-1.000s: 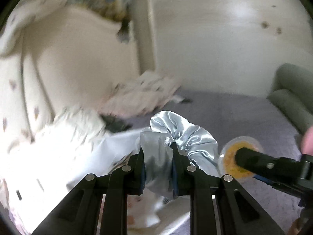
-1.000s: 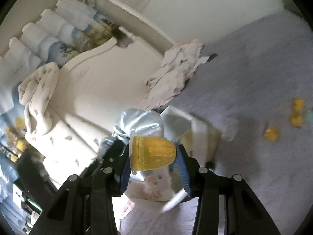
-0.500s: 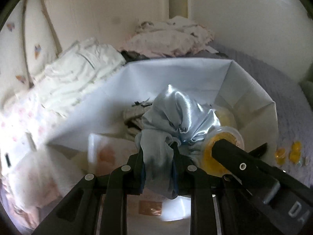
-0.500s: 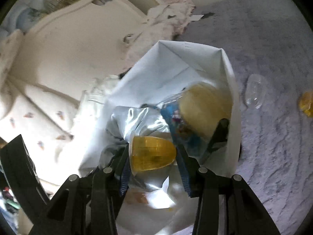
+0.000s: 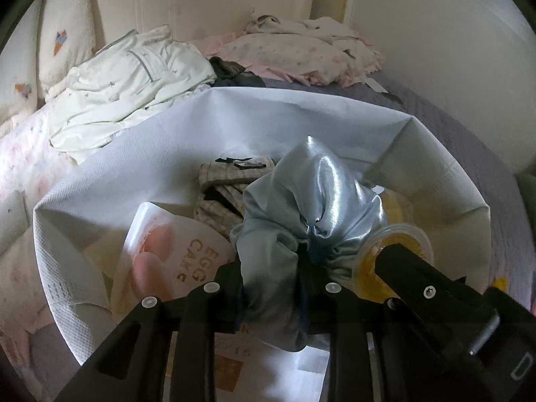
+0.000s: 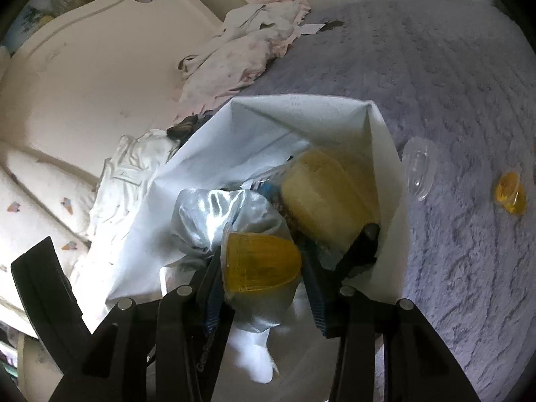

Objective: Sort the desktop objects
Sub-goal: 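Carry scrunchie and jelly cup into the white paper bag and open both grippers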

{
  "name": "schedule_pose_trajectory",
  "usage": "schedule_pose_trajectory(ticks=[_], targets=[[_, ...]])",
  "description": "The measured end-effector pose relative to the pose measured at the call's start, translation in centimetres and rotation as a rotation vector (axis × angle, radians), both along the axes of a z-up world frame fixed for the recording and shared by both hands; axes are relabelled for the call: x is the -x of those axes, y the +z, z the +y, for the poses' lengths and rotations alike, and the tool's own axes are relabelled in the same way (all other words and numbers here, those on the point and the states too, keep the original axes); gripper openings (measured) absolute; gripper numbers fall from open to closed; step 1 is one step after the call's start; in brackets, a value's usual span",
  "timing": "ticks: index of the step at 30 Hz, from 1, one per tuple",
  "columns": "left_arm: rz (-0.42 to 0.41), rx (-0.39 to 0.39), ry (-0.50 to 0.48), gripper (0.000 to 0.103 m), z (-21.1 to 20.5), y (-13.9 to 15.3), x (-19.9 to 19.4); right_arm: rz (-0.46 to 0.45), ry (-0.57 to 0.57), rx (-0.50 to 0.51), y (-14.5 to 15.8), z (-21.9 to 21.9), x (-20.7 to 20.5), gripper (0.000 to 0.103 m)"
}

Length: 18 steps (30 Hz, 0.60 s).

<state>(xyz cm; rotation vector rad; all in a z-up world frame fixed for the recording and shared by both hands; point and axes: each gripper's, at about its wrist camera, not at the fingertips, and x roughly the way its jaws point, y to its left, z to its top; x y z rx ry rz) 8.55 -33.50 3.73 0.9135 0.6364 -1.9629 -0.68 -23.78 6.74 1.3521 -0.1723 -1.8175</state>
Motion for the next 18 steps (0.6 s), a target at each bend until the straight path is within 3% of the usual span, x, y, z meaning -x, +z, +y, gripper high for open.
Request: schedule_pose_trajectory(ticks=[3,5,8,12,18], targets=[[-0.044,0.022,0.006,0.039,0.2,0.2,0.2,0.004,-0.001,-0.015,0.1,-0.1,0.1,0.042],[-0.11,0.029,0.001,0.063,0.3,0.3,0.6,0.019,-0.006,-0.049,0.3,0.0,0.3,0.043],[-0.109,0.042,0.001,0.082,0.0,0.8,-0.1,-0.004,-0.028,-0.06,0.3,0.9,0.9,0.044],[-0.047,0.045,0.014,0.087,-0.4,2.6,-2.0,-0.088,-0.035,0.036,0.8,2.3,1.2,0.055],[0.003,0.115,-0.014,0.089,0.2,5.9,-3.7,-0.034,-0.003,0.055,3.5,2.5,-0.3,0.063]])
